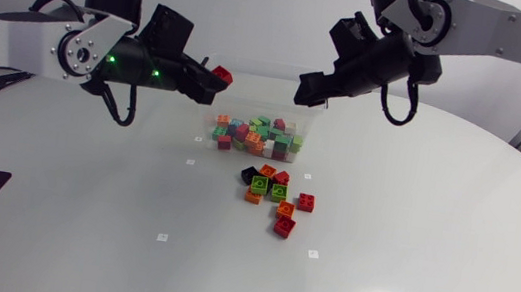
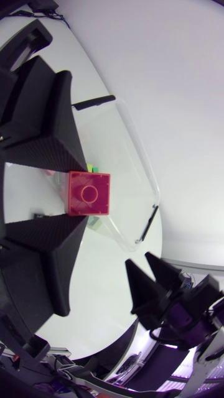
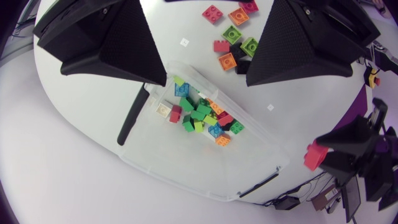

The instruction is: Place the duplo bricks in the container

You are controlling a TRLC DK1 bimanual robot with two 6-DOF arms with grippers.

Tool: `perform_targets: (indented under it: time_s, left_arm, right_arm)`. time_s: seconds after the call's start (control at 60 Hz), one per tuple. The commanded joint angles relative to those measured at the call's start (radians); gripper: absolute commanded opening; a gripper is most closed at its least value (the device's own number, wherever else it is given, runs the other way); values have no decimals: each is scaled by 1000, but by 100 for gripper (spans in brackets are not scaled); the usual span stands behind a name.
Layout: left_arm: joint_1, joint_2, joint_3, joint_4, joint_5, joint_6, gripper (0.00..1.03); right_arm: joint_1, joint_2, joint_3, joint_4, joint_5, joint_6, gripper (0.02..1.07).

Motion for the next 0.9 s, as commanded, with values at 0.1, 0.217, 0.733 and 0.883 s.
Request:
perform_targets:
  time_s: [0.1, 0.217, 0.733, 0.883]
  left_arm:
    - [34, 126, 134, 22, -6, -70, 19]
    - [52, 206, 209, 34, -18, -96, 19]
    - [35, 399, 413, 33, -124, -116, 20]
    - [23, 412, 429, 14, -154, -130, 47]
  right_arm:
    - [-5, -113, -187, 24, 7, -16, 95]
    - [14, -156, -286, 42, 30, -7, 95]
    - [35, -159, -486, 47, 78, -200, 95]
    - [14, -130, -489, 35, 69, -361, 95]
